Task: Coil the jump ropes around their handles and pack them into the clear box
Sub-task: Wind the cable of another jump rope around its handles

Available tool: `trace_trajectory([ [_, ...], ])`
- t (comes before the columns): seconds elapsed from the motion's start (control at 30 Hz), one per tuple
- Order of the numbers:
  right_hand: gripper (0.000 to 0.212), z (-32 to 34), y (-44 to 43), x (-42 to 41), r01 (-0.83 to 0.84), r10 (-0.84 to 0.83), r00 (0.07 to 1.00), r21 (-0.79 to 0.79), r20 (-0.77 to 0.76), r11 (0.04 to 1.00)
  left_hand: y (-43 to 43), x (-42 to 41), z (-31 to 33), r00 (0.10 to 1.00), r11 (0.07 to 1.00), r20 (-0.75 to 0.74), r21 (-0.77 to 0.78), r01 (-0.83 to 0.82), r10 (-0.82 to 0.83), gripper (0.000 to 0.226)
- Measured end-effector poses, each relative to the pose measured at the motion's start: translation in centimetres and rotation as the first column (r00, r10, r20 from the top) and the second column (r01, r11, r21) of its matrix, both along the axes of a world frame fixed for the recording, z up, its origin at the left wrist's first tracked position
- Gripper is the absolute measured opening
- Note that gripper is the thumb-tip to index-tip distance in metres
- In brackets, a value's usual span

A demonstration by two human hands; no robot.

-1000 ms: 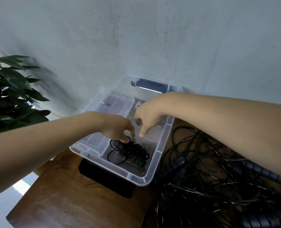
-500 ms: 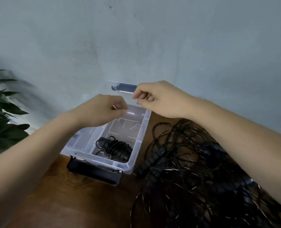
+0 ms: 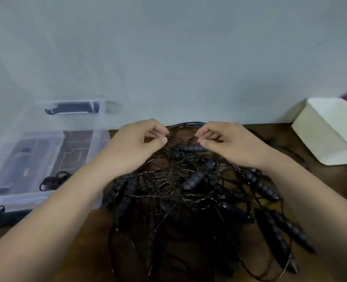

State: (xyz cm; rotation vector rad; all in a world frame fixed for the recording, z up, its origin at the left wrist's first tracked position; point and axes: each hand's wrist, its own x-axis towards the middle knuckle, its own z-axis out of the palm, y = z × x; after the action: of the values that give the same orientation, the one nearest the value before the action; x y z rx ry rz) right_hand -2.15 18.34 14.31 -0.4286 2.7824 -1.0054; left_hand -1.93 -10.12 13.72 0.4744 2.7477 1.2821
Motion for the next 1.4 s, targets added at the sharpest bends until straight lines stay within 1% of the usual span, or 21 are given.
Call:
trace_trajectory([
  [0.17, 0.013, -2.7, 6.3, 2.8, 0.251, -0.251, 0.965, -0.006, -0.074, 0.968, 5.3, 1.7, -2.6, 0.997, 0.998, -0.044, 0.03, 0.064, -0.062, 0.015],
  [0.27, 0.015, -4.8, 10.6, 4.9, 0.357, -0.353, 0.934, 0.076, -0.057, 0.931, 8.9, 2.6, -4.1, 0.988, 0.987, 0.046, 0.06, 0.146, -0.149, 0.013],
  [0.37, 0.02, -7.5, 14.9, 6.7, 0.403, -0.407, 0.913, 0.184, -0.016, 0.896, 13.1, 3.4, -5.3, 0.96, 0.966, 0.113, 0.063, 0.249, -0.255, 0.017],
  [0.47, 0.02, -10.0, 18.7, 8.6, 0.42, -0.432, 0.902, 0.234, -0.003, 0.877, 17.3, 3.8, -6.5, 0.938, 0.949, 0.147, 0.048, 0.31, -0.314, 0.019],
  [0.6, 0.019, -14.4, 23.6, 11.2, 0.46, -0.461, 0.885, 0.265, -0.063, 0.848, 23.3, 4.3, -8.4, 0.918, 0.937, 0.193, 0.015, 0.35, -0.346, 0.021],
  [0.67, 0.024, -16.1, 24.8, 11.5, 0.492, -0.486, 0.869, 0.252, -0.09, 0.833, 25.0, 4.3, -9.5, 0.918, 0.936, 0.207, -0.022, 0.35, -0.338, 0.021],
  [0.73, 0.03, -16.9, 26.5, 11.5, 0.564, -0.553, 0.825, 0.243, -0.119, 0.789, 27.3, 4.0, -10.7, 0.923, 0.938, 0.212, -0.065, 0.341, -0.321, 0.02],
  [0.83, 0.035, -17.7, 29.0, 11.2, 0.659, -0.615, 0.752, 0.231, -0.239, 0.716, 30.1, 3.9, -12.6, 0.934, 0.938, 0.192, -0.113, 0.327, -0.302, 0.019],
  [0.87, 0.036, -17.8, 30.0, 11.3, 0.682, -0.633, 0.73, 0.218, -0.257, 0.698, 30.9, 4.0, -13.3, 0.935, 0.934, 0.187, -0.14, 0.328, -0.301, 0.019],
  [0.9, 0.037, -17.8, 30.8, 11.4, 0.7, -0.654, 0.713, 0.194, -0.253, 0.688, 31.5, 4.1, -13.9, 0.937, 0.93, 0.188, -0.167, 0.327, -0.295, 0.021],
  [0.97, 0.041, -18.0, 32.2, 12.1, 0.72, -0.696, 0.694, 0.158, -0.182, 0.676, 32.3, 4.5, -15.0, 0.942, 0.931, 0.189, -0.189, 0.314, -0.279, 0.023],
  [1.0, 0.044, -18.2, 32.7, 12.7, 0.724, -0.708, 0.69, 0.157, -0.152, 0.672, 32.6, 4.7, -15.3, 0.945, 0.934, 0.186, -0.191, 0.303, -0.269, 0.024],
  [1.07, 0.046, -19.0, 33.4, 13.9, 0.719, -0.705, 0.695, 0.159, -0.141, 0.677, 33.2, 5.0, -15.7, 0.954, 0.942, 0.177, -0.192, 0.275, -0.242, 0.024],
  [1.17, 0.043, -20.1, 33.8, 15.7, 0.705, -0.691, 0.709, 0.102, -0.141, 0.702, 34.4, 5.2, -15.6, 0.97, 0.963, 0.14, -0.156, 0.219, -0.198, 0.019],
  [1.27, 0.043, -20.8, 33.4, 16.7, 0.691, -0.673, 0.721, 0.087, -0.168, 0.718, 36.1, 3.9, -14.7, 0.987, 0.981, 0.054, -0.116, 0.159, -0.153, 0.017],
  [1.33, 0.044, -21.3, 33.2, 16.9, 0.679, -0.652, 0.731, 0.123, -0.201, 0.724, 37.5, 1.6, -14.4, 0.991, 0.985, -0.032, -0.116, 0.128, -0.133, 0.019],
  [1.4, 0.045, -21.9, 33.1, 16.9, 0.681, -0.64, 0.728, 0.151, -0.245, 0.717, 38.8, -0.9, -14.3, 0.991, 0.987, -0.084, -0.133, 0.093, -0.105, 0.021],
])
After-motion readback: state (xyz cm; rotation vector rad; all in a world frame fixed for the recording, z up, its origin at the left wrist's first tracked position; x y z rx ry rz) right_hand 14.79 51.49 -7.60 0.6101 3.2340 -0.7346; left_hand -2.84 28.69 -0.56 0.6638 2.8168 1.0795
